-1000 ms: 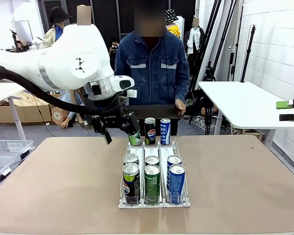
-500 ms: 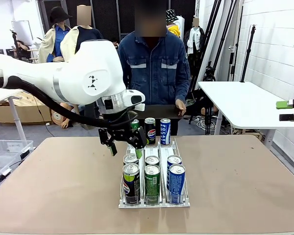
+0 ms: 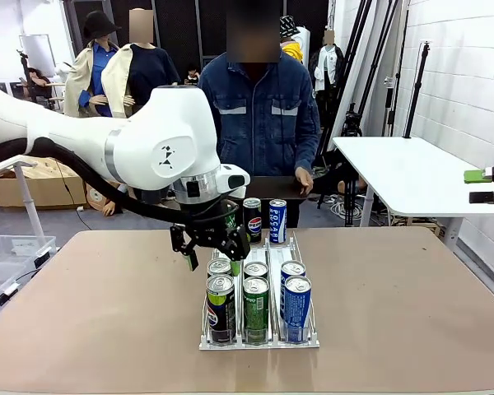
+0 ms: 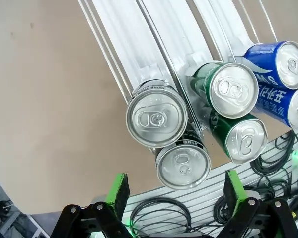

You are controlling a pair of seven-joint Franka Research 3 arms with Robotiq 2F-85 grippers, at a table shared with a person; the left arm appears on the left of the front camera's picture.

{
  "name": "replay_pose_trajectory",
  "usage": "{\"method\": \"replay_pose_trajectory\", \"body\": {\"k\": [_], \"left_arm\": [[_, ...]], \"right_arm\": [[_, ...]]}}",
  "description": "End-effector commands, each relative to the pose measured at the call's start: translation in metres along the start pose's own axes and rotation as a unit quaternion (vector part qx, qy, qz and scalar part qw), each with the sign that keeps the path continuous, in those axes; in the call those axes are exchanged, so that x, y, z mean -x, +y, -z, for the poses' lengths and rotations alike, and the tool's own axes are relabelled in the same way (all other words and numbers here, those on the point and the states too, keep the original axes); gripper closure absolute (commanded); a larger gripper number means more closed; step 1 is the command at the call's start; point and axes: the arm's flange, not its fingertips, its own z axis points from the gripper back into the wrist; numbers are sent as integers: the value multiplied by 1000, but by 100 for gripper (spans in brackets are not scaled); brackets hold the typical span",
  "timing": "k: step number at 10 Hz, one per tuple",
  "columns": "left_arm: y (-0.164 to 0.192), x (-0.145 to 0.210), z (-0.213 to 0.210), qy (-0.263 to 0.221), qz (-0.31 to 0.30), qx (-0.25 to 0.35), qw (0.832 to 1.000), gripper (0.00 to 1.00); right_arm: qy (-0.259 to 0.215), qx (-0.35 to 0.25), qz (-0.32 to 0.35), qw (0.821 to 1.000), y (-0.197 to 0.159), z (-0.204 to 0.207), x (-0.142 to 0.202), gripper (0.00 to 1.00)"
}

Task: Retrieve and hand over the desired beverage to the person.
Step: Pick up a can of the same type that the person held from the Automatic Can Dispenser.

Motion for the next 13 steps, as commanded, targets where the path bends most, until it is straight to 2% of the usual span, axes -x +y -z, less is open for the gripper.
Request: {"method": "replay_pose_trajectory", "body": {"k": [1, 13], "left_arm": [[-11, -6, 6, -1, -9, -11, 1000, 0], [-10, -20, 42, 1, -44, -43, 998, 0]], "right_arm": [[-1, -2, -2, 1000, 0, 0, 0, 0], [-1, -2, -2, 1000, 0, 0, 0, 0]]}}
